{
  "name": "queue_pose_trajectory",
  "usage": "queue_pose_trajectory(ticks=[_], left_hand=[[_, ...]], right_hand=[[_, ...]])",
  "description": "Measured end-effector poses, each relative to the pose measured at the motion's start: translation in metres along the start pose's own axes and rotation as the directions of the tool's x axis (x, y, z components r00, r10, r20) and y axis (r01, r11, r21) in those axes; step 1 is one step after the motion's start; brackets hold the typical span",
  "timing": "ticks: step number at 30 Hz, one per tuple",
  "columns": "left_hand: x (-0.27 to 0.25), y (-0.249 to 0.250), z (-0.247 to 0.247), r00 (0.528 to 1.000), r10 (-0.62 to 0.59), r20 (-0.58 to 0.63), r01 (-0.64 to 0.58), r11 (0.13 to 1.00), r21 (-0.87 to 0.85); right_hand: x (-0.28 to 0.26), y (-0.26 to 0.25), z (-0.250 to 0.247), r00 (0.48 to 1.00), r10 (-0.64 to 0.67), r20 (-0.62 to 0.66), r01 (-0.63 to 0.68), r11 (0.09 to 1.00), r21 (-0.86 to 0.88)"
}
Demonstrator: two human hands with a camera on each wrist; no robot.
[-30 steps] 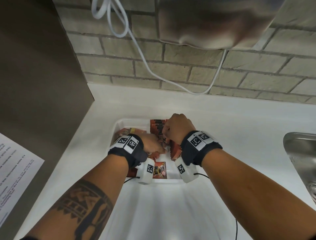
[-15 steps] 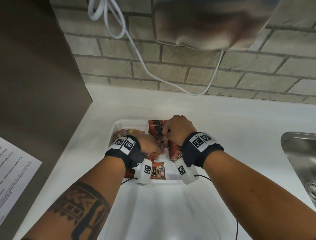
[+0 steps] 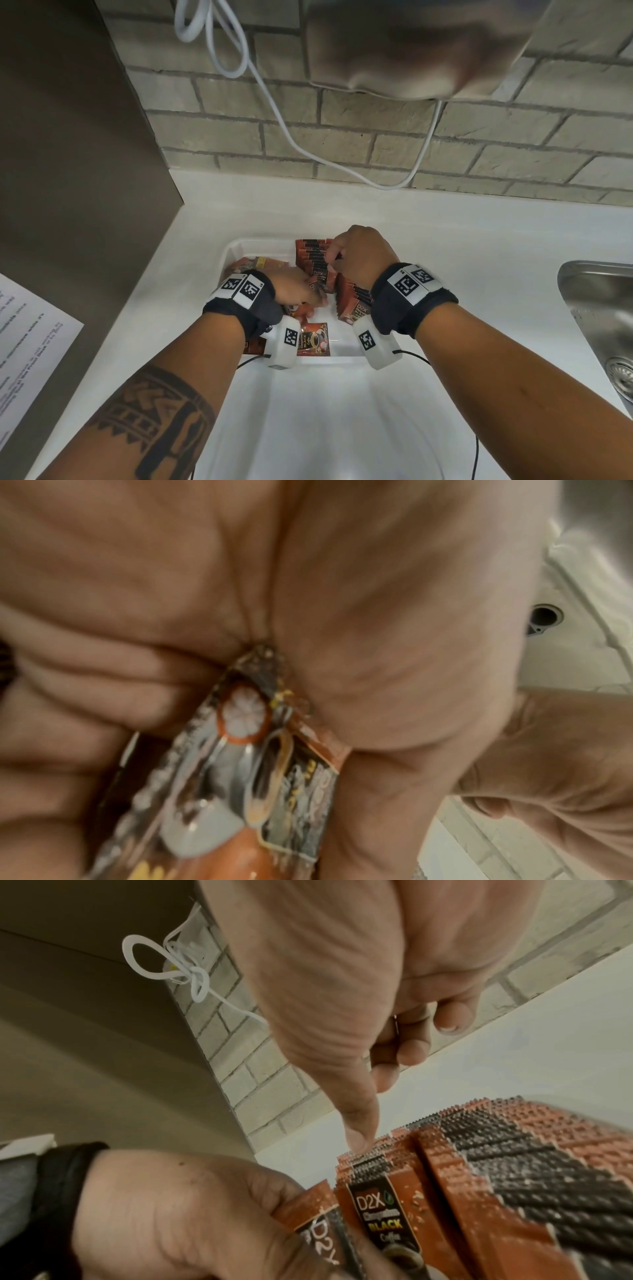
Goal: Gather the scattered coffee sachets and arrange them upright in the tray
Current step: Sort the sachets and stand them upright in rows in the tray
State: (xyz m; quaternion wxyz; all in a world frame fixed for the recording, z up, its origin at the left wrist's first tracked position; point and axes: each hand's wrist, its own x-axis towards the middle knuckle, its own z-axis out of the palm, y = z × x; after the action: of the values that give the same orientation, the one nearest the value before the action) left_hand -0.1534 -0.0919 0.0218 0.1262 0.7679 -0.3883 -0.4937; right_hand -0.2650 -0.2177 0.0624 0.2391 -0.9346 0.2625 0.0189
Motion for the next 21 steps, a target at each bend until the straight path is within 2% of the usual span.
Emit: queue_pose_trajectory(ticks=[3, 5, 6, 8, 10, 13, 18, 19, 21], left_hand=[[-0.007, -0.002, -0.005, 1.000, -0.005, -0.011, 0.005, 0.999, -0.053], [-0.015, -0.005, -0.007, 1.000, 0.009, 0.013, -0.007, 0.986, -0.165], [-0.019, -0.006, -0.007, 0.998, 0.043, 0.034, -0.032, 0.961, -0.275], [-0.029, -0.007, -0.008, 0.988, 0.144, 0.046, -0.100, 0.851, -0.516], [-0.038, -0.005, -0.008, 0.973, 0.229, 0.004, -0.174, 0.748, -0.641], [-0.048, 0.000, -0.008, 0.953, 0.287, -0.097, -0.275, 0.687, -0.672], [-0.055, 0.004, -0.005, 0.921, 0.292, -0.258, -0.388, 0.643, -0.660], [-0.055, 0.003, -0.004, 0.911, 0.275, -0.308, -0.412, 0.657, -0.632], [-0.056, 0.001, -0.005, 0.896, 0.237, -0.377, -0.417, 0.741, -0.527]], right_hand=[[-0.003, 0.001, -0.001, 1.000, 0.001, -0.003, -0.001, 0.999, 0.046], [-0.007, -0.002, -0.002, 1.000, -0.005, 0.020, 0.003, 0.994, 0.113], [-0.010, -0.003, -0.004, 0.999, -0.015, 0.042, 0.008, 0.989, 0.150], [-0.014, -0.006, -0.007, 0.995, -0.032, 0.091, 0.013, 0.980, 0.200], [-0.016, -0.007, -0.011, 0.993, -0.039, 0.113, 0.005, 0.960, 0.281], [-0.017, -0.009, -0.018, 0.997, -0.032, 0.077, -0.003, 0.909, 0.416], [-0.016, -0.012, -0.025, 0.994, 0.008, -0.109, 0.047, 0.867, 0.497], [-0.017, -0.012, -0.025, 0.992, 0.017, -0.122, 0.048, 0.858, 0.511], [-0.018, -0.013, -0.025, 0.989, 0.027, -0.143, 0.048, 0.870, 0.491]])
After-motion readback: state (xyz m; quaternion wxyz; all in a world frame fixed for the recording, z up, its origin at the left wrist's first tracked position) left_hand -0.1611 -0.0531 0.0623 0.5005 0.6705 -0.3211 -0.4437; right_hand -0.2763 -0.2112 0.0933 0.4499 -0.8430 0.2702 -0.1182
